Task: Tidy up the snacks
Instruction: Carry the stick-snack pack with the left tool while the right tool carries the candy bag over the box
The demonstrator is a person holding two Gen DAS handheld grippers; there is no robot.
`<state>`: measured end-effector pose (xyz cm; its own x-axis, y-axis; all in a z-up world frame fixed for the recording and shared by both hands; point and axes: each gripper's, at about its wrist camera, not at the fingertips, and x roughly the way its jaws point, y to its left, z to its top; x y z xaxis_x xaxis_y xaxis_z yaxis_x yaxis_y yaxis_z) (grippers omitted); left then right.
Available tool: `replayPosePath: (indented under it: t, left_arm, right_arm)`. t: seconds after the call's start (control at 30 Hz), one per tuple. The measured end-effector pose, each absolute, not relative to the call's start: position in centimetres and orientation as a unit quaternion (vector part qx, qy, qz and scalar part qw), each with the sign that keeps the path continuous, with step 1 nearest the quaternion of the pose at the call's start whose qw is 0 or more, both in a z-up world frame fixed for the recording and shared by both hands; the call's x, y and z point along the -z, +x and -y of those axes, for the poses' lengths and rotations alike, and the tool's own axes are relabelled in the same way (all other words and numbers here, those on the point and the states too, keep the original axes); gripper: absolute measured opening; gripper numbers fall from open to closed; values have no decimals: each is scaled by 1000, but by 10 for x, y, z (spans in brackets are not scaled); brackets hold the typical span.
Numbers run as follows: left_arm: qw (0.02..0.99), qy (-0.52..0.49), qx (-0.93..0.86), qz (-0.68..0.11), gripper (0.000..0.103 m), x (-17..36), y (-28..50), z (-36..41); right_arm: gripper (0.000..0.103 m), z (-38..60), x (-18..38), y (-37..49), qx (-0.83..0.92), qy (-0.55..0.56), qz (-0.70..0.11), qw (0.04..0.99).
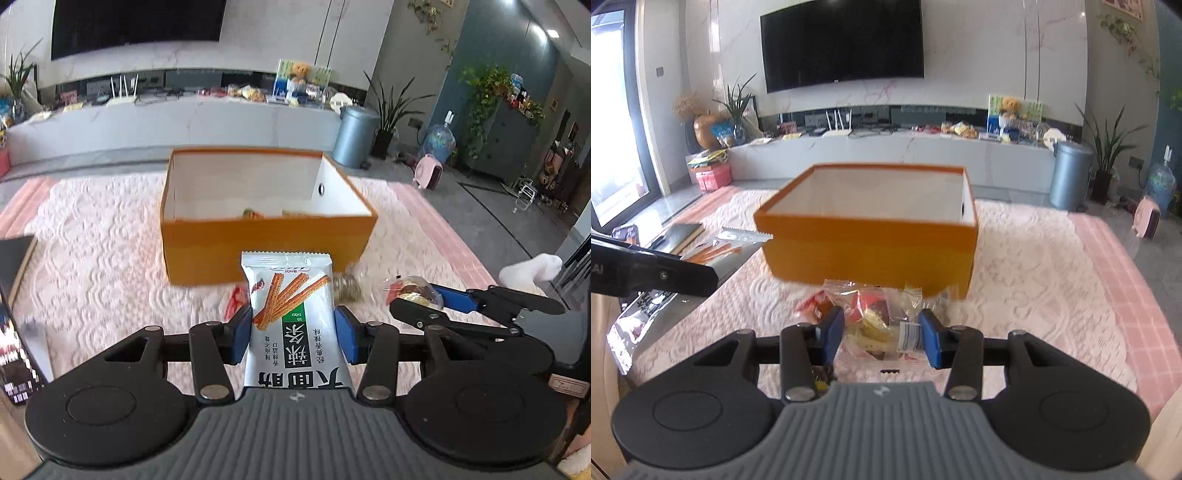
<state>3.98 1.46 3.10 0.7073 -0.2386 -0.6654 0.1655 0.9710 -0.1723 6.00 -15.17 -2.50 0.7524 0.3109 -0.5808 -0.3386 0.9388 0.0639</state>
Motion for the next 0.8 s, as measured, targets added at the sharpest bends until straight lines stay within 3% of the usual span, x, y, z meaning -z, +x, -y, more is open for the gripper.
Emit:
replayPosePath:
  t: [0.43, 0.8]
  left_arm:
    - [932, -37, 118, -340, 54, -47, 95, -7]
    - [939, -88, 80, -323, 54, -50, 162, -21]
  right_arm:
    - [43, 143, -24, 110, -180, -56, -223, 956]
    - [43, 135, -22, 186, -176, -40, -230, 956]
